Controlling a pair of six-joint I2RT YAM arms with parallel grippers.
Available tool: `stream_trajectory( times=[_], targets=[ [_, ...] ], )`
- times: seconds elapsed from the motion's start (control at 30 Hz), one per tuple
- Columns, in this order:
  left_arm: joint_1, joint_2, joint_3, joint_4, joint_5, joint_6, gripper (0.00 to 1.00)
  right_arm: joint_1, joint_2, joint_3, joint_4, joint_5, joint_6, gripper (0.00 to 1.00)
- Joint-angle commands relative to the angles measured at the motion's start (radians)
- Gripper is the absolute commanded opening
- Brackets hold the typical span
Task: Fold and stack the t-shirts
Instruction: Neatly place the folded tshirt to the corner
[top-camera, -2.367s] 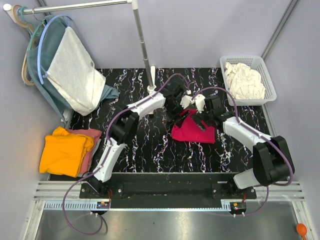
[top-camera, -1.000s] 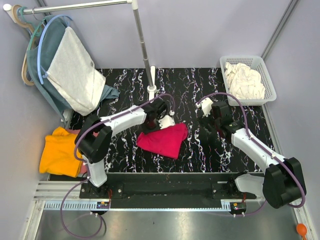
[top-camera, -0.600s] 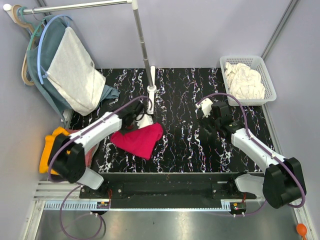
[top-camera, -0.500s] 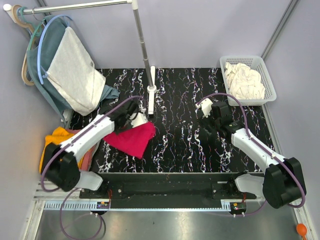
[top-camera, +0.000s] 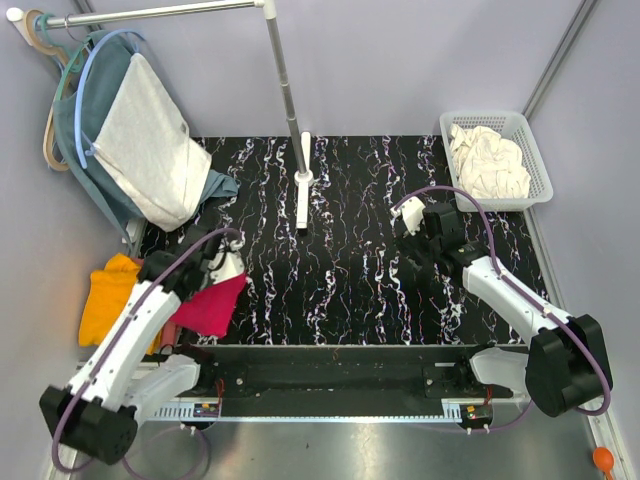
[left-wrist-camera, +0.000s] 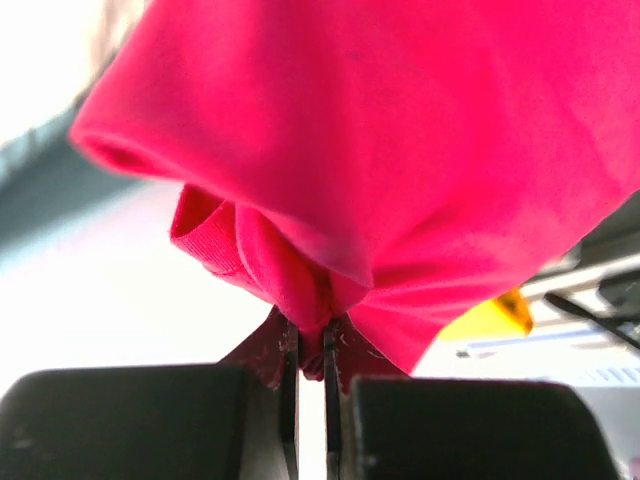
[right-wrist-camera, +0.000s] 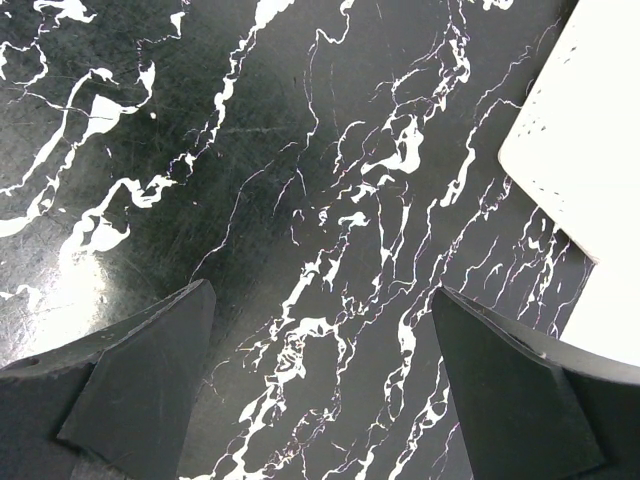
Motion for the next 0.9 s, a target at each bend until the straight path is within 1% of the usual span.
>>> stream_trajectory(
  times=[0.0,0.23,0.33,0.43,0.47,0.53,0.57,0.63,0.67,0.73,0.77,0.87],
  targets=[
    [0.103,-0.081,0.042,-0.07,-0.071,0.127,0.0,0.006,-0.012,0.02,0.024,-0.026,0.014,1.0],
    [0.217,-0.164,0.057,-0.078,-0.085,0.232,0.0,0.006,-0.026,0.017,0.019,-0.037,0.021,1.0],
    [0.303,-0.195,0.051,-0.046,-0.073,0.314,0.0,0.006,-0.036,0.014,0.015,-0.035,0.017,1.0],
    [0.425,-0.209,0.038,-0.003,-0.036,0.405,0.0,0.006,-0.042,0.014,0.01,-0.034,0.015,1.0],
    [0.5,-0.212,0.034,0.013,-0.022,0.428,0.0,0.006,-0.042,0.014,0.012,-0.034,0.015,1.0],
    [0.583,-0.207,0.021,0.063,0.036,0.508,0.0,0.006,-0.047,0.014,0.007,-0.035,0.017,1.0],
    [0.667,-0.203,0.018,0.08,0.059,0.534,0.0,0.006,-0.049,0.014,0.006,-0.037,0.017,1.0],
    [0.75,-0.177,0.016,0.129,0.133,0.601,0.0,0.006,-0.049,0.011,0.004,-0.037,0.017,1.0],
    [0.819,-0.163,0.018,0.14,0.157,0.614,0.0,0.006,-0.05,0.008,0.004,-0.035,0.017,1.0],
    [0.879,-0.118,0.022,0.178,0.226,0.646,0.0,0.006,-0.05,0.006,0.004,-0.037,0.017,1.0],
    [0.93,-0.102,0.021,0.195,0.243,0.653,0.0,0.006,-0.05,0.008,0.003,-0.037,0.018,1.0],
    [0.993,-0.011,0.002,0.286,0.283,0.663,0.0,0.006,-0.047,0.012,-0.002,-0.043,0.026,1.0]
  ],
)
